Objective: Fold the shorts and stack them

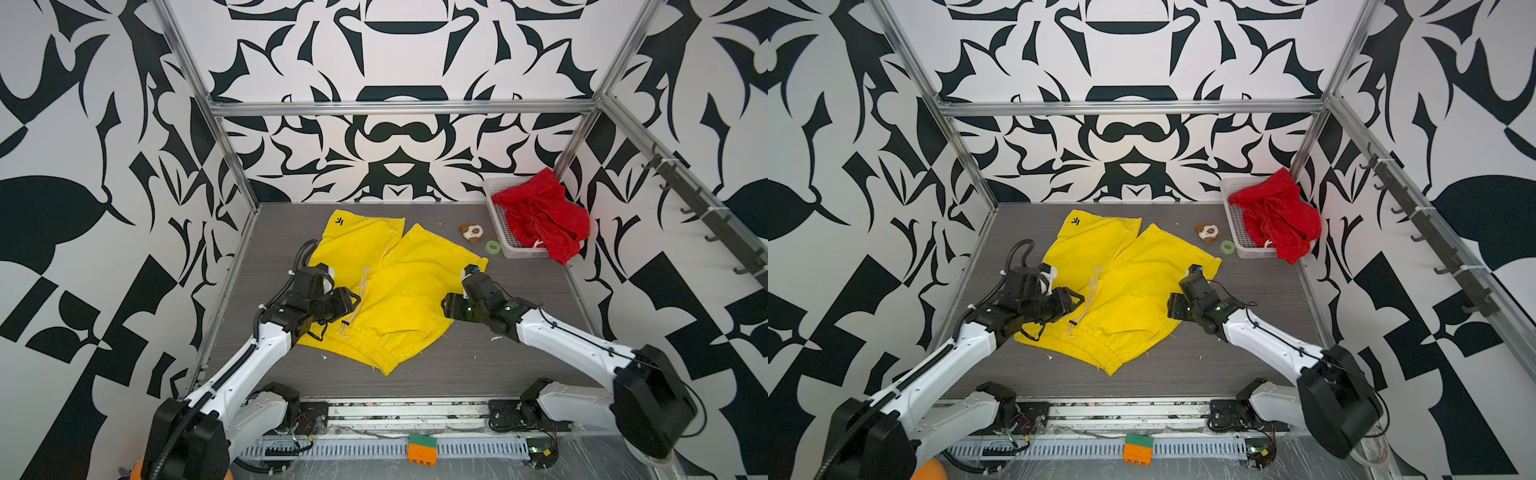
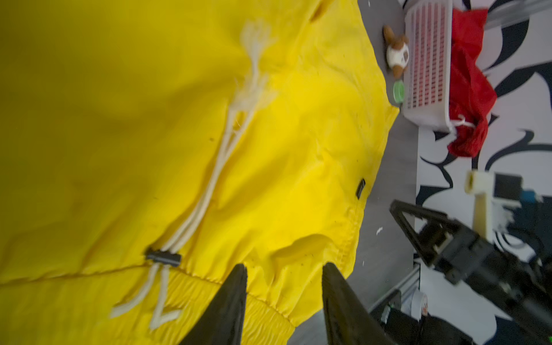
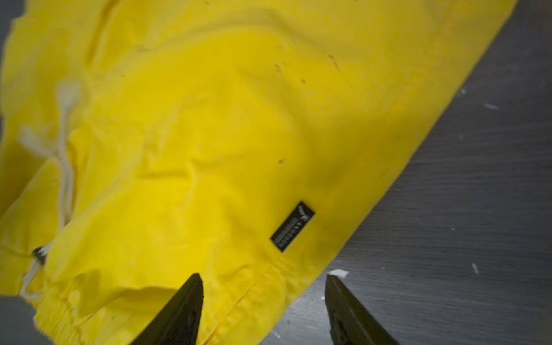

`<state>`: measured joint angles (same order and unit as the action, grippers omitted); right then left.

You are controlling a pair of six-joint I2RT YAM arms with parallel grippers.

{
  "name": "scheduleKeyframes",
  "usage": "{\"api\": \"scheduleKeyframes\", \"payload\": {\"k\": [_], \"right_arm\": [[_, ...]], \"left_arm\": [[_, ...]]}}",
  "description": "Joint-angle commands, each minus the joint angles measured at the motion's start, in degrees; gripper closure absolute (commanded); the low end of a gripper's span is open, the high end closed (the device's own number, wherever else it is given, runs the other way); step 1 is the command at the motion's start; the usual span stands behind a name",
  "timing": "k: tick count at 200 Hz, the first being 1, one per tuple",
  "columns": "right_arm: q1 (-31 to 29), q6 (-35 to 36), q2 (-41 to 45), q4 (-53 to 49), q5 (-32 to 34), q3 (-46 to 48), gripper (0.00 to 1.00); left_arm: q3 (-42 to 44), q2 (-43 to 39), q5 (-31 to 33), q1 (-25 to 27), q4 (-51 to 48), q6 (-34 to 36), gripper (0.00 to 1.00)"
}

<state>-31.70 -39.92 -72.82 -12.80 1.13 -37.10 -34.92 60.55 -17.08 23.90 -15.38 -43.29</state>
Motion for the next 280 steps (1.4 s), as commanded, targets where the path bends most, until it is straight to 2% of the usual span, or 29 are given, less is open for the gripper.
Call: {"api": "scheduleKeyframes", "payload": {"k": [1, 33, 59, 103, 148, 185, 203, 224, 237, 280], "right_arm": [[0.82, -3.63, -4.35, 3.68, -1.87, -0.29, 0.33], [1.32, -2.44, -13.08, 6.62, -4.3, -2.8, 0.33], [1.43, -1.47, -19.02, 6.97, -4.64, -5.62, 0.38], [2.34, 0.99, -26.42, 7.96, -4.99, -12.39, 0.42], [3.14, 6.69, -37.7, 6.24, -9.4, -30.91, 0.43], [4.09, 11.0, -44.24, -0.26, -10.4, -47.35, 0.39], [5.61, 13.0, -41.62, -4.72, -8.76, -50.13, 0.33], [6.04, 15.14, -33.73, -9.95, -5.08, -47.0, 0.29], [5.95, 14.34, -26.77, -11.5, -4.4, -41.23, 0.28], [4.19, 3.24, -5.82, -10.24, -9.02, -14.96, 0.28]], "left_arm": [[4.5, 3.38, 0.1, 3.71, 5.26, -2.12, 0.56], [7.41, 9.55, 3.0, 9.92, 9.44, -4.19, 0.57], [8.12, 14.75, 3.99, 13.61, 10.71, -4.9, 0.58], [8.13, 17.52, 4.99, 19.96, 10.37, -6.41, 0.58], [6.44, 22.62, 7.21, 25.48, 17.09, -10.42, 0.58], [-1.94, 29.87, 7.25, 27.86, 22.76, -11.53, 0.55], [-6.01, 30.24, 6.0, 27.86, 21.01, -11.47, 0.52], [-7.05, 26.2, 8.06, 27.76, 15.86, -10.88, 0.5], [-6.62, 22.38, 10.53, 27.59, 11.52, -10.6, 0.5], [-2.02, 8.32, 15.9, 27.2, -4.29, -11.87, 0.49]]}}
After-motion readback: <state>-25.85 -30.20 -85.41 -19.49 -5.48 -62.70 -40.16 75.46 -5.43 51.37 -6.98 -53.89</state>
